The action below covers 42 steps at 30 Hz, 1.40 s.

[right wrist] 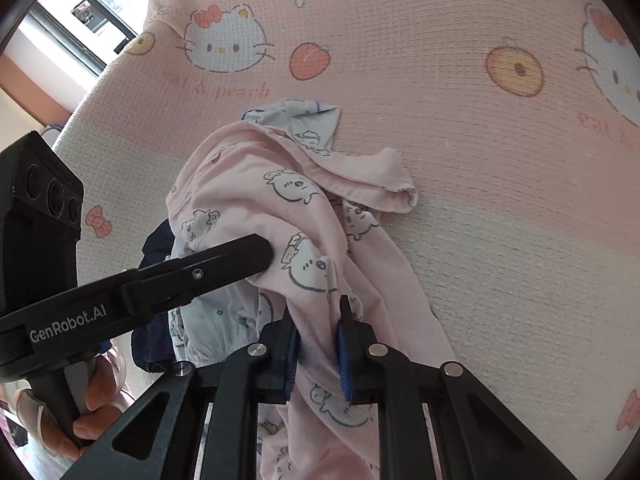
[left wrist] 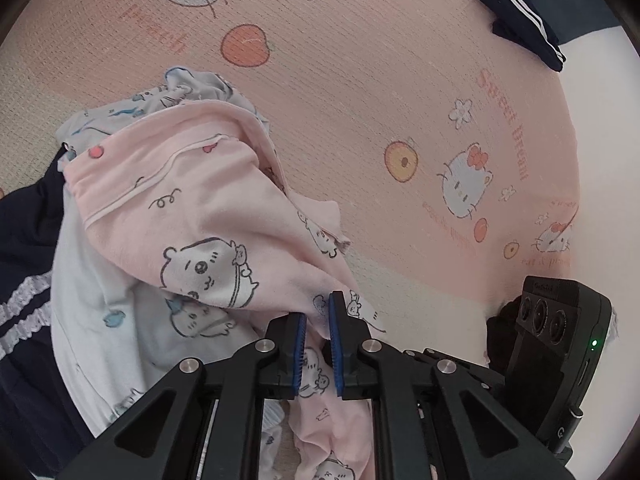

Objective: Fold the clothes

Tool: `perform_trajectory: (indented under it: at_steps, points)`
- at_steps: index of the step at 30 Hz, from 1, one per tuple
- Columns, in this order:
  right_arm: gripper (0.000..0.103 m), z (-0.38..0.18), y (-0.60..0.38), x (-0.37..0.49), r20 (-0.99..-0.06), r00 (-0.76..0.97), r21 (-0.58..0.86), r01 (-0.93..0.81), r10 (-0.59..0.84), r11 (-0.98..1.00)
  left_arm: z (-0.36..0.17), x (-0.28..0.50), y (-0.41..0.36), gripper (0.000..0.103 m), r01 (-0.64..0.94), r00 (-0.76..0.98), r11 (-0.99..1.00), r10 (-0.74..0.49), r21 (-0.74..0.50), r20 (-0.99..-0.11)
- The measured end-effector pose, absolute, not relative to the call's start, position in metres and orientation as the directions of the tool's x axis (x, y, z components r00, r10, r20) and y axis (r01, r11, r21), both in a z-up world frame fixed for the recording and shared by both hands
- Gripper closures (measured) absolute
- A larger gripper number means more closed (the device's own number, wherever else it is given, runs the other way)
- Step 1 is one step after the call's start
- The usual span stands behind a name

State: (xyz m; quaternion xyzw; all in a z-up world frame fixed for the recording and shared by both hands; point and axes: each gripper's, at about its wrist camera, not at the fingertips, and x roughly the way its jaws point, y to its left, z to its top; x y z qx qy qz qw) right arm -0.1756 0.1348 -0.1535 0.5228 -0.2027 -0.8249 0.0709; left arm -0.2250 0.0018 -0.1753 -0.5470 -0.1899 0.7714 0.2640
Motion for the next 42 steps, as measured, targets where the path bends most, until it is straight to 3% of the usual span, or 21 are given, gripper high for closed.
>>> perform_trajectory:
  at_steps: [13, 19, 20, 21, 22, 23, 24, 25, 33, 42]
  points:
    - [0.088, -0.174, 0.182, -0.130, -0.856, -0.415, 0.417, -0.201, -0.309, -0.886, -0.171, -0.190, 0.057, 0.095, -0.278, -0.180, -0.772, 0.627, -0.572, -0.758]
    - [0.087, -0.170, 0.197, -0.110, -0.795, -0.491, 0.504, -0.208, -0.356, -0.838, -0.163, -0.178, 0.069, 0.094, -0.299, -0.194, -0.789, 0.602, -0.538, -0.775]
    - [0.083, -0.167, 0.197, -0.109, -0.790, -0.505, 0.500, -0.204, -0.347, -0.842, -0.163, -0.178, 0.069, 0.094, -0.291, -0.197, -0.797, 0.592, -0.530, -0.782]
    - [0.061, -0.164, 0.198, -0.107, -0.785, -0.519, 0.495, -0.199, -0.337, -0.846, -0.164, -0.180, 0.068, 0.092, -0.274, -0.188, -0.805, 0.581, -0.526, -0.792]
    - [0.047, -0.161, 0.198, -0.105, -0.780, -0.532, 0.492, -0.195, -0.330, -0.849, -0.166, -0.182, 0.066, 0.086, -0.252, -0.171, -0.807, 0.580, -0.534, -0.796]
    - [0.031, -0.158, 0.199, -0.104, -0.774, -0.542, 0.493, -0.190, -0.328, -0.849, -0.168, -0.184, 0.064, 0.067, -0.229, -0.155, -0.809, 0.579, -0.541, -0.800]
    - [0.030, -0.156, 0.199, -0.104, -0.768, -0.550, 0.494, -0.185, -0.326, -0.850, -0.170, -0.186, 0.061, 0.051, -0.205, -0.140, -0.809, 0.581, -0.550, -0.802]
    - [0.030, -0.155, 0.199, -0.105, -0.769, -0.552, 0.491, -0.185, -0.324, -0.851, -0.171, -0.187, 0.056, 0.027, -0.171, -0.138, -0.797, 0.602, -0.580, -0.786]
    - [0.030, -0.154, 0.190, -0.115, -0.807, -0.505, 0.447, -0.180, -0.308, -0.876, -0.176, -0.197, 0.016, 0.025, 0.024, -0.220, -0.758, 0.632, -0.652, -0.743]
    - [0.030, -0.152, 0.172, -0.140, -0.843, -0.442, 0.393, -0.114, -0.307, -0.913, -0.178, -0.220, 0.012, 0.025, 0.088, -0.214, -0.779, 0.594, -0.621, -0.775]
